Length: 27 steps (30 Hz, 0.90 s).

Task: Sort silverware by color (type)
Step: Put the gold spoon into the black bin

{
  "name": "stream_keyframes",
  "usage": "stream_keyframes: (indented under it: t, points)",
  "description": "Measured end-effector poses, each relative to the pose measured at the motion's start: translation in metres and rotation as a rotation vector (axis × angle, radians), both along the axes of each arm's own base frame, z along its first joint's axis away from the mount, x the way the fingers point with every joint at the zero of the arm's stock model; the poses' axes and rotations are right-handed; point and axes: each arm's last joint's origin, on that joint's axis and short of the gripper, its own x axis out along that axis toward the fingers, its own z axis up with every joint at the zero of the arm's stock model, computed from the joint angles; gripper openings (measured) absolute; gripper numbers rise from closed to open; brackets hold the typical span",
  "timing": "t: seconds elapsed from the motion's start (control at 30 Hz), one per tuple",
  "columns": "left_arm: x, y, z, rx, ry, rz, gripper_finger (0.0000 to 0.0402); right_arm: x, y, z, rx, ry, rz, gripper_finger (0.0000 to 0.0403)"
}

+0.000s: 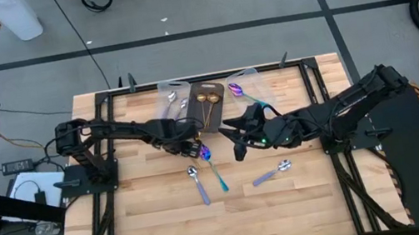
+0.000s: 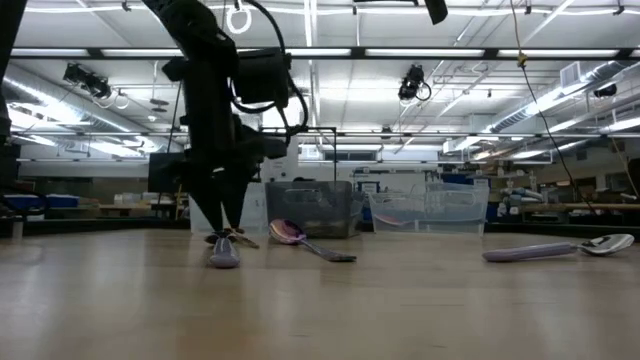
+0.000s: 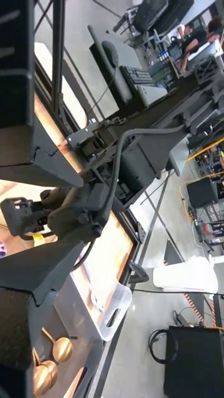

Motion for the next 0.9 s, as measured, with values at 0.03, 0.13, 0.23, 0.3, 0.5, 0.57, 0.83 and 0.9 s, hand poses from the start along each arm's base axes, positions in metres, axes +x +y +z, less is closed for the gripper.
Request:
stream_keyframes:
  t: [0.03,0.13,0.23,0.3,0.5,0.57,0.83,0.9]
  points:
    - [0.000,0.000,-0.002,-0.004,-0.015,0.024,0.0130,0.000,0.001,0.000,-0.004,0.002,0.004,0.0158]
    - [0.000,0.000,-0.004,-0.007,-0.037,0.066,0.0130,-0.001,0.004,0.000,-0.013,0.006,0.015,0.0158]
    - [0.001,-0.001,-0.004,0.013,-0.043,0.103,0.0130,-0.001,0.006,0.000,-0.012,0.008,0.033,0.0158]
    - [0.001,-0.002,-0.004,0.020,-0.043,0.125,0.0130,-0.002,0.008,0.000,-0.008,0.009,0.051,0.0158]
    - [0.006,-0.005,-0.013,-0.001,-0.057,0.205,0.0131,-0.002,0.012,0.001,-0.003,-0.001,0.072,0.0158]
    - [0.007,-0.004,-0.016,0.002,-0.052,0.213,0.0131,-0.003,0.013,0.001,-0.004,-0.001,0.076,0.0158]
    - [0.002,-0.006,-0.020,0.028,0.039,0.128,0.0102,-0.006,0.023,0.001,-0.017,0.007,0.111,0.0158]
    - [0.000,-0.009,-0.021,0.032,0.063,0.099,0.0082,-0.007,0.026,-0.001,-0.007,0.016,0.122,0.0158]
